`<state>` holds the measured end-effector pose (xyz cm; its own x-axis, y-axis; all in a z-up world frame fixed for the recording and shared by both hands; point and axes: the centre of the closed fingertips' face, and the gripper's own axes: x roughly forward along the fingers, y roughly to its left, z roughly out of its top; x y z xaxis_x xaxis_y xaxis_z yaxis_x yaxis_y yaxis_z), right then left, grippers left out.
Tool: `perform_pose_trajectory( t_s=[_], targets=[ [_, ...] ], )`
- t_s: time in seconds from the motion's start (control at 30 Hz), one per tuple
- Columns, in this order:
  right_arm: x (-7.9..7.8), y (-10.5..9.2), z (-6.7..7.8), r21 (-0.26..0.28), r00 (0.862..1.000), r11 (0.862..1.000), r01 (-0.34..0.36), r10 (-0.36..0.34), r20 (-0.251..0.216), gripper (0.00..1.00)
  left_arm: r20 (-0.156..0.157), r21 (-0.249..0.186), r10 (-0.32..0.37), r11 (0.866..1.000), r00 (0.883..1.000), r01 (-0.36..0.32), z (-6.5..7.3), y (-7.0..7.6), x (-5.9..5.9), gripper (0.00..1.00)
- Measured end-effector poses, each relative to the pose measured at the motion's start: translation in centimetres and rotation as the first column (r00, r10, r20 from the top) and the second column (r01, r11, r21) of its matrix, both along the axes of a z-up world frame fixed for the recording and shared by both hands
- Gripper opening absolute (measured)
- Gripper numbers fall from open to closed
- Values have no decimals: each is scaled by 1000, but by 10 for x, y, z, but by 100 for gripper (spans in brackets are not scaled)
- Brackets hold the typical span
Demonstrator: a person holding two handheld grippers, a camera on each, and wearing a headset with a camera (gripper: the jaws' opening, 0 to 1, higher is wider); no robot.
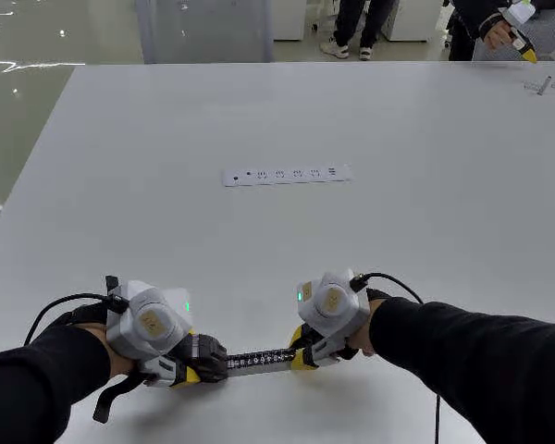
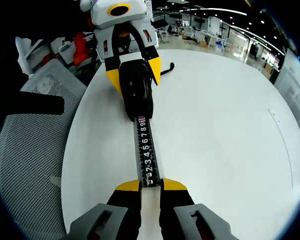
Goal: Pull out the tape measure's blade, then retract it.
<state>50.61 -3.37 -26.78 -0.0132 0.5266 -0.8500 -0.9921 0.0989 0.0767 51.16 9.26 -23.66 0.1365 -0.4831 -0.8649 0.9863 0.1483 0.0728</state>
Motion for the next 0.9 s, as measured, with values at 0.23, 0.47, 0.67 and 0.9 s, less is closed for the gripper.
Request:
perform_pose_trajectory(
  t_s=[0.23, 0.47, 0.67, 0.9],
  targets=[
    [0, -4, 0, -1, 1000, 1000, 3, -3, 4, 9, 1, 0, 1, 1000, 1000, -1, 0, 0, 0, 31],
    [0, -8, 0, -10, 1000, 1000, 11, -11, 1, 9, 3, 0, 2, 1000, 1000, -2, 0, 0, -1, 31],
    [0, -12, 0, -15, 1000, 1000, 16, -16, 0, 9, 4, -1, 0, 1000, 1000, 0, 1, 0, -1, 31],
    [-1, -17, 0, -18, 1000, 999, 28, -28, -7, 9, 3, -1, 2, 1000, 1000, -2, 1, 0, -1, 31]
  ],
)
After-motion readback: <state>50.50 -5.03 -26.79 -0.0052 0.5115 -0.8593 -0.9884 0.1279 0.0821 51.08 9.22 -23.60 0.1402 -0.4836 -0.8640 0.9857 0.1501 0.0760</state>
